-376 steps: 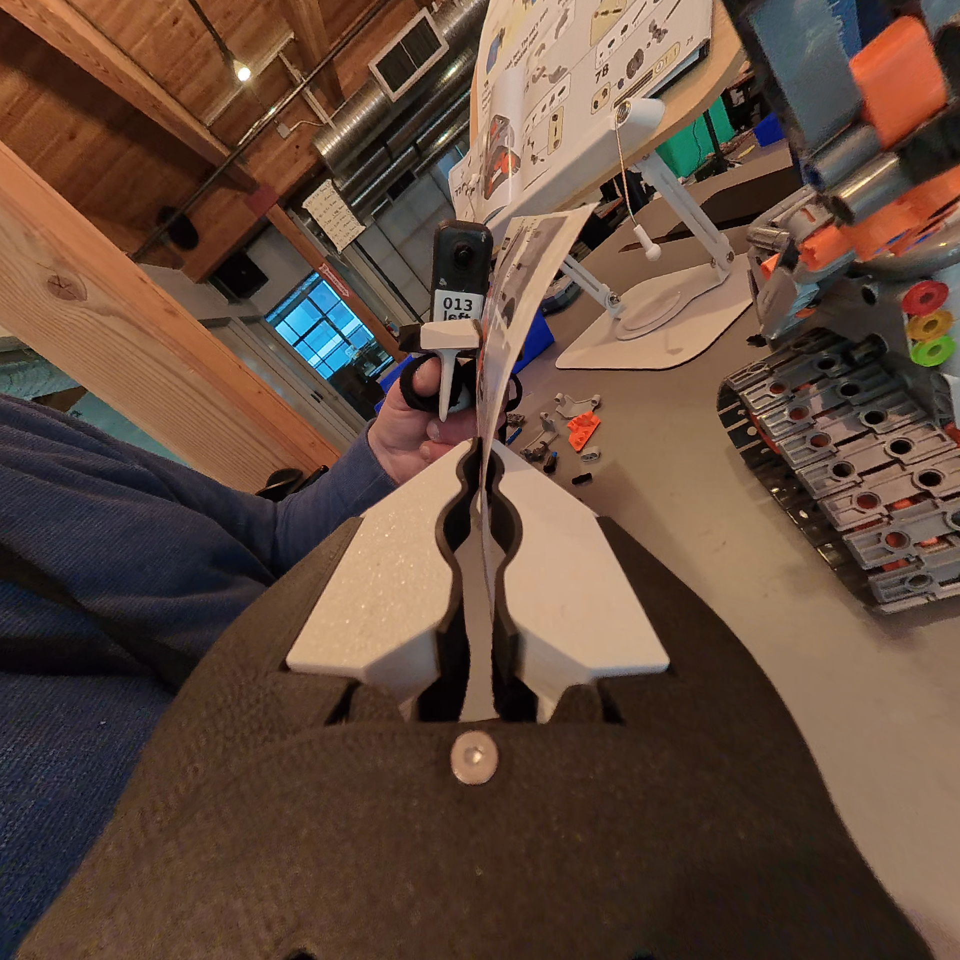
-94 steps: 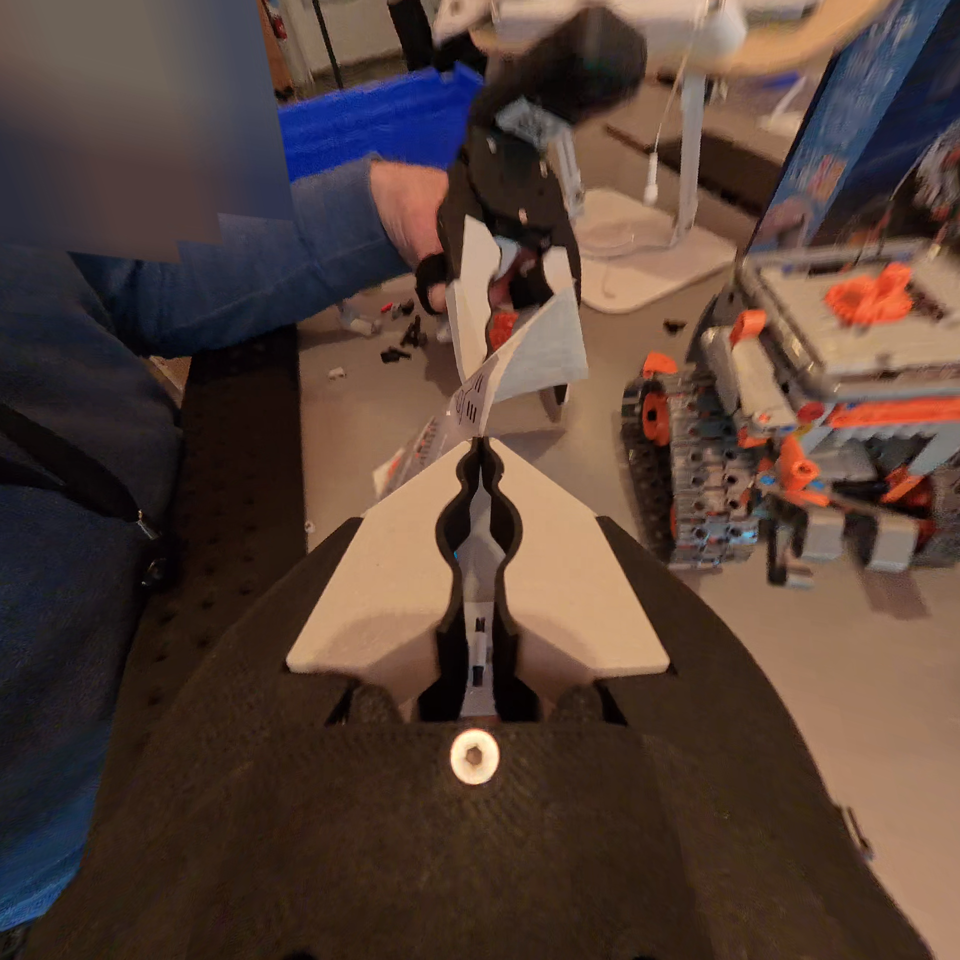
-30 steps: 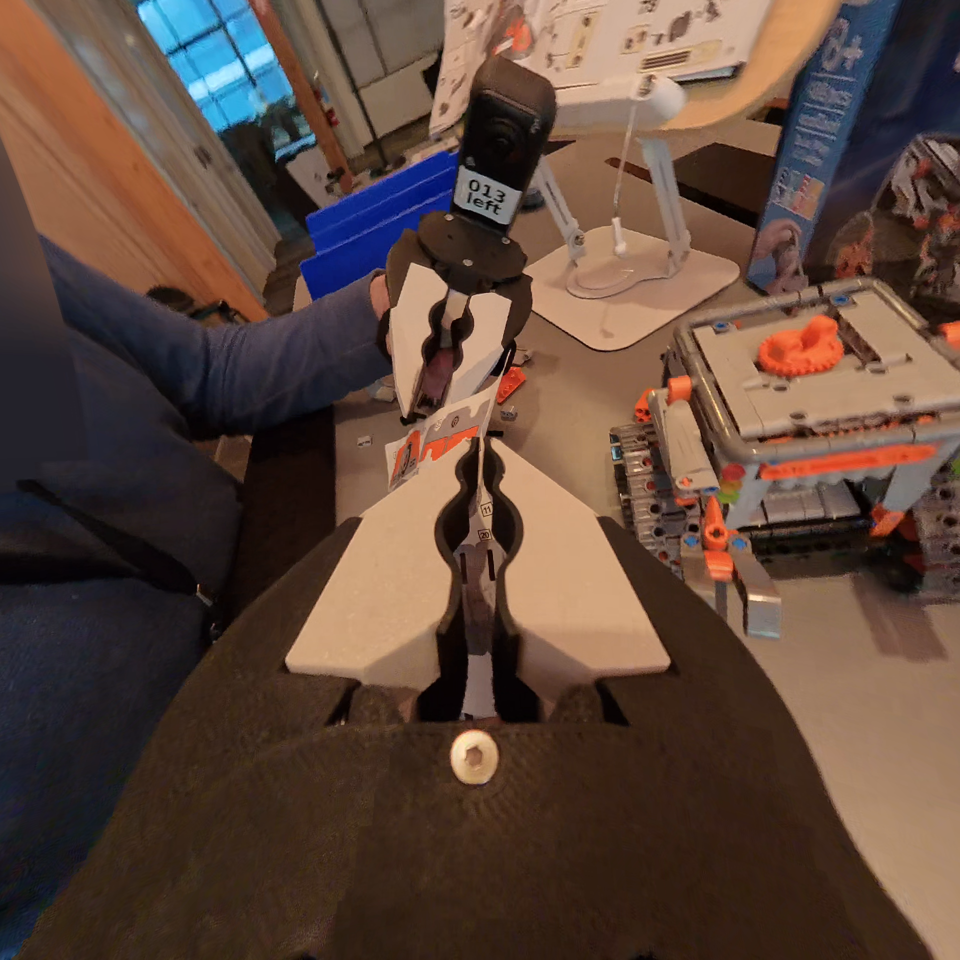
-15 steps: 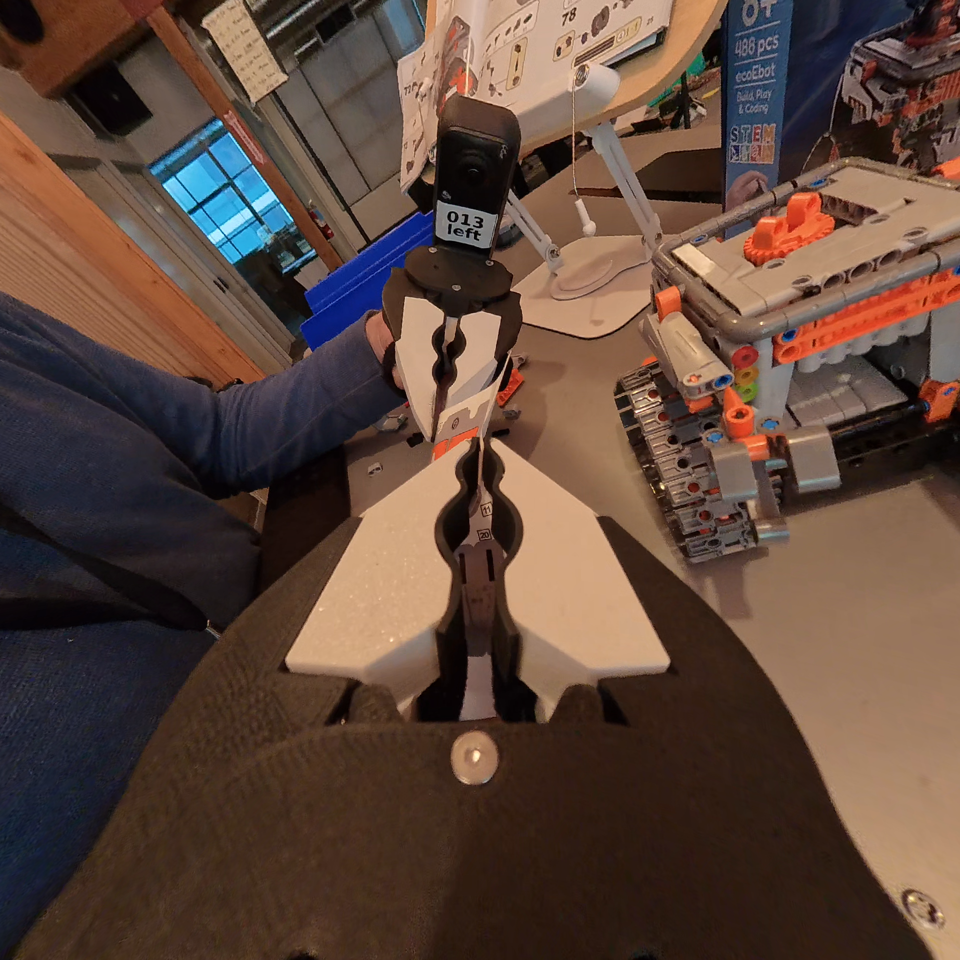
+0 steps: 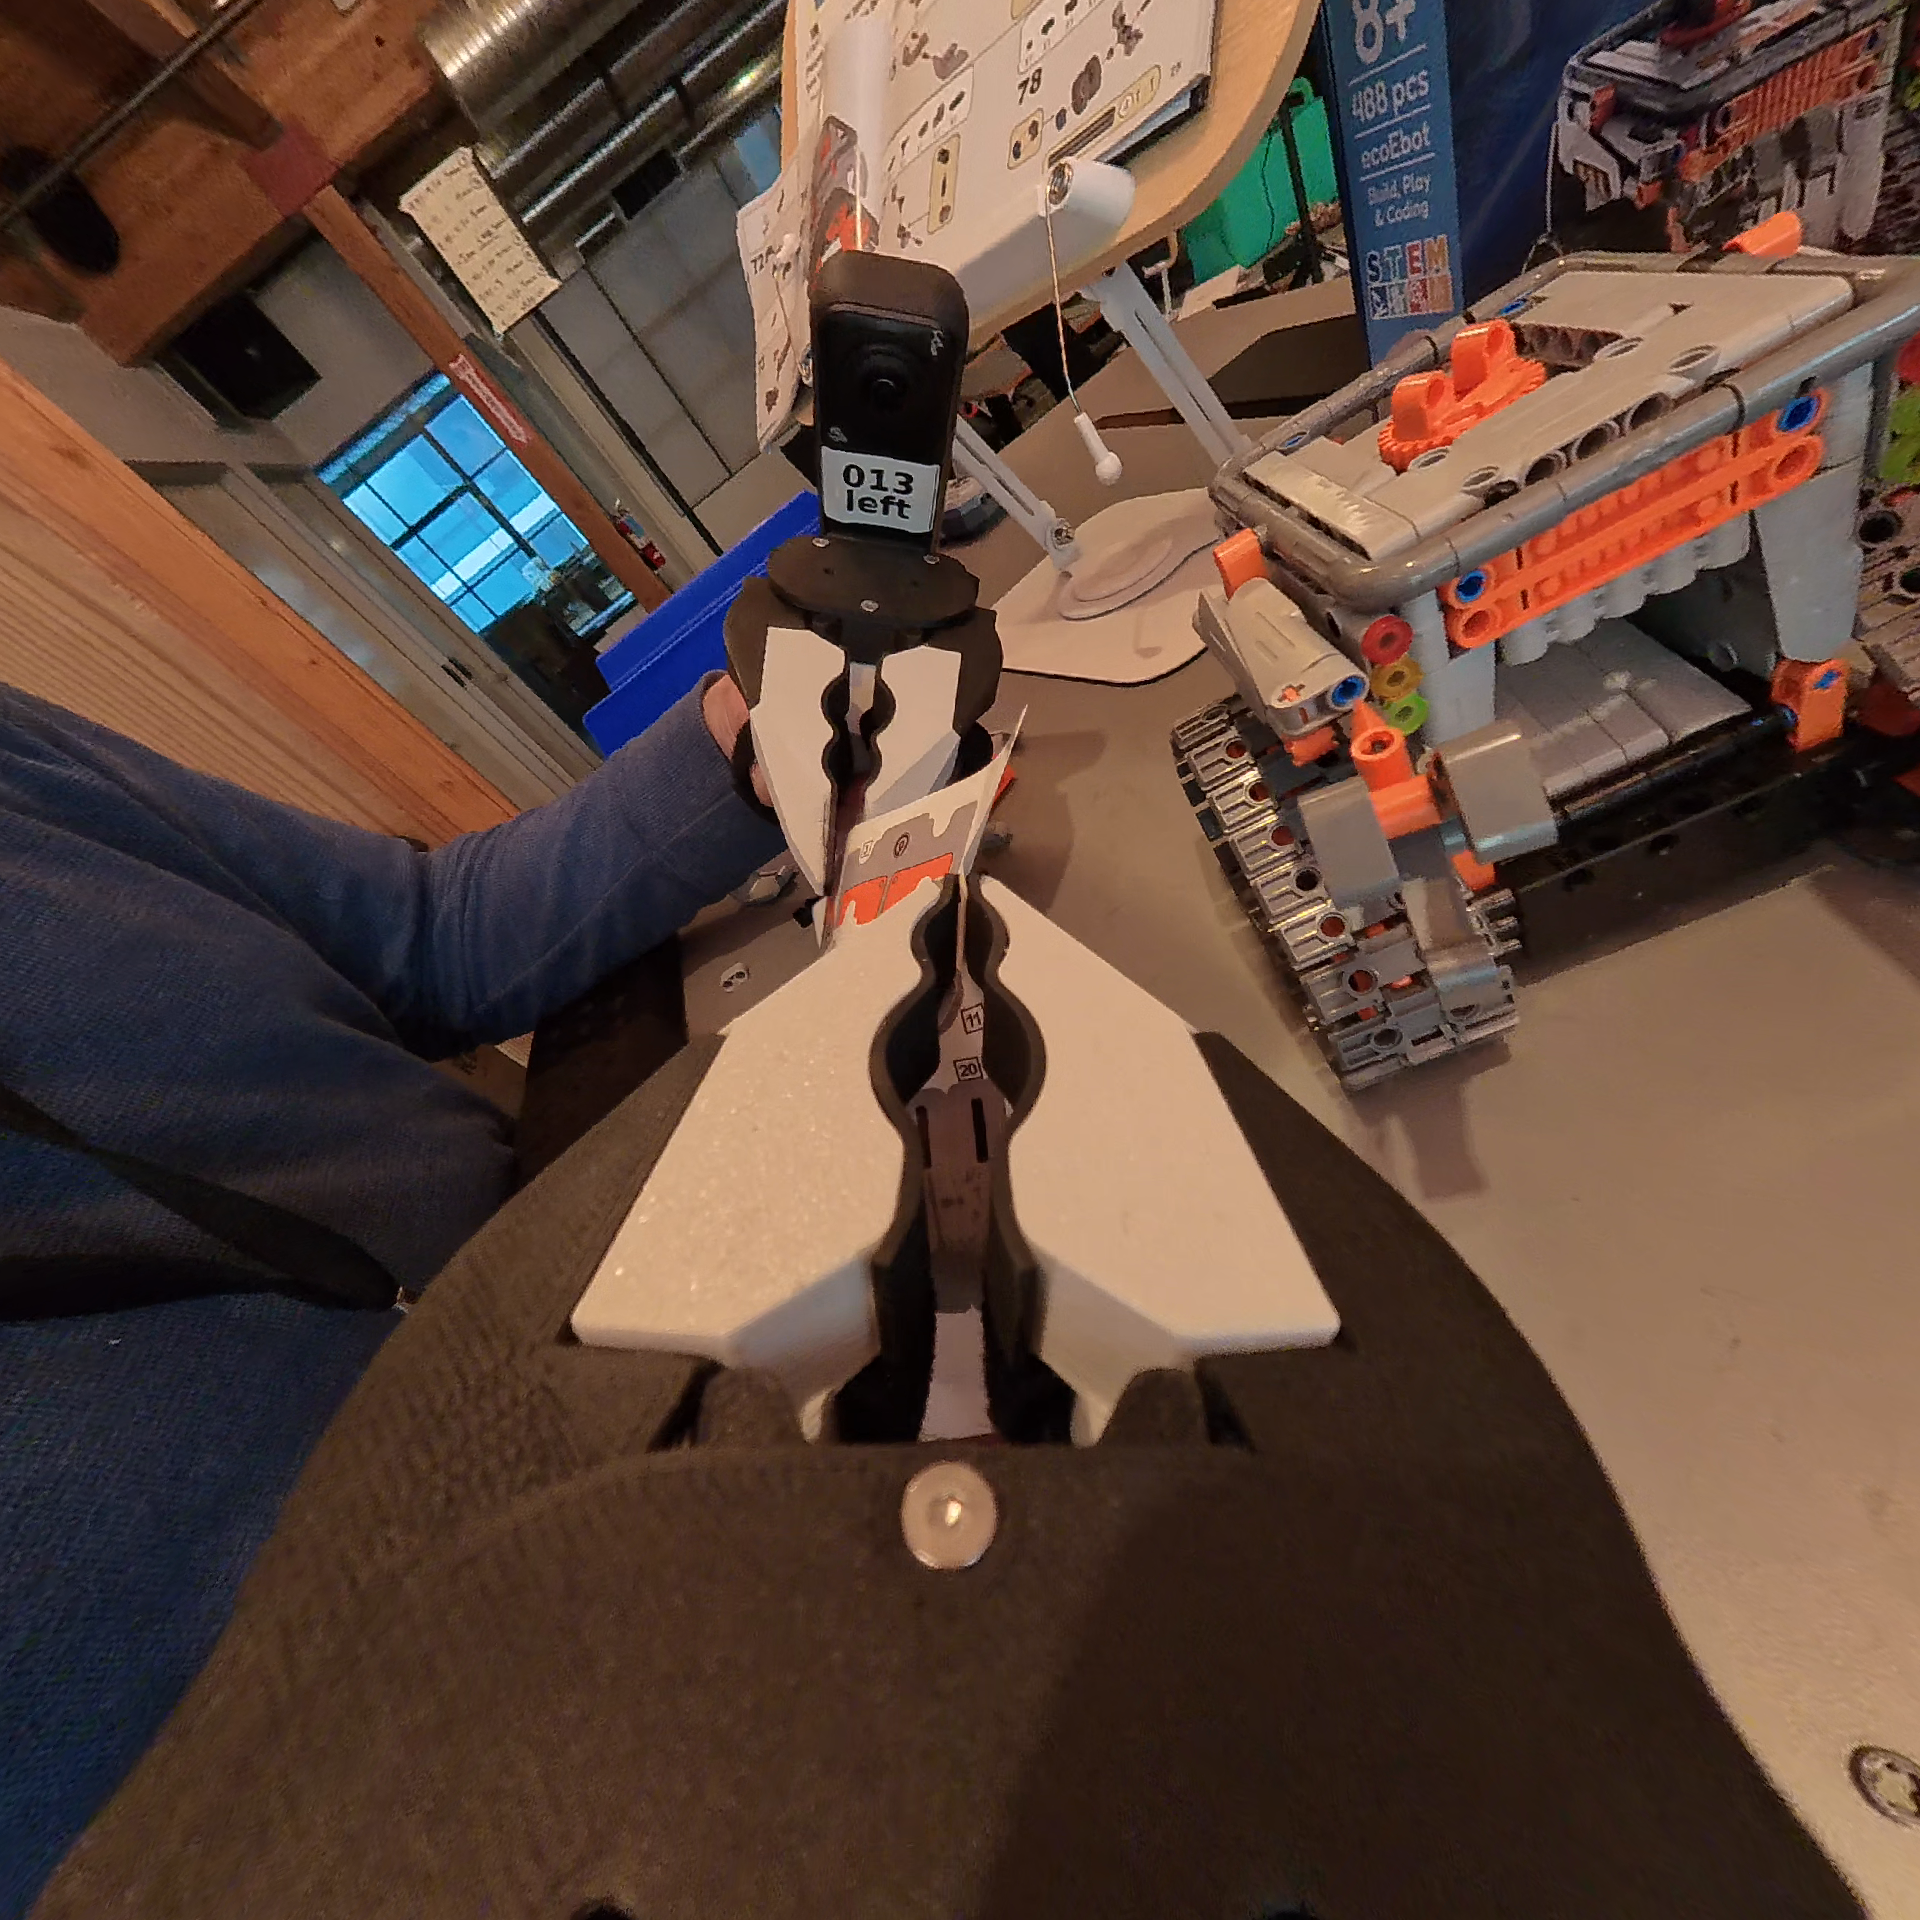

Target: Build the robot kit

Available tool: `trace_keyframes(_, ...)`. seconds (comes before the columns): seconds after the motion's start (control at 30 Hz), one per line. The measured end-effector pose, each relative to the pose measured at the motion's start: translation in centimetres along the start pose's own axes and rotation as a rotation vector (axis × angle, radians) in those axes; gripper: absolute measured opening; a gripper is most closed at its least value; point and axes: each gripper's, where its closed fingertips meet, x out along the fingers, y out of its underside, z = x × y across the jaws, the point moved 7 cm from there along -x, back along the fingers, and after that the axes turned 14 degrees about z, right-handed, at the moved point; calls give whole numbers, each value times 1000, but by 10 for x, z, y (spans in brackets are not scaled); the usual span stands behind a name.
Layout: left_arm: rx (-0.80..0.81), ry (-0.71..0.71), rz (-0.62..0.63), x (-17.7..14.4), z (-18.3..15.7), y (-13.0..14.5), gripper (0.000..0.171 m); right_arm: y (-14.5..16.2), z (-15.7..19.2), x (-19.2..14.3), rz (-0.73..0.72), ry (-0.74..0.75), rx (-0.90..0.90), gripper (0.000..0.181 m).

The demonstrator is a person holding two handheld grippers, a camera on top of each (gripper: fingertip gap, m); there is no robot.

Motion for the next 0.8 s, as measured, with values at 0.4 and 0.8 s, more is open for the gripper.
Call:
trace_keyframes(0.4, -2, 42, -27, 2, -1, -1, 0, 3, -4, -1, -11, -28, 30, 0)
trace_keyframes(0.8, -26, 24, -40, 1, 3, 0, 0, -1, 1, -17, 70, 254, -112, 27)
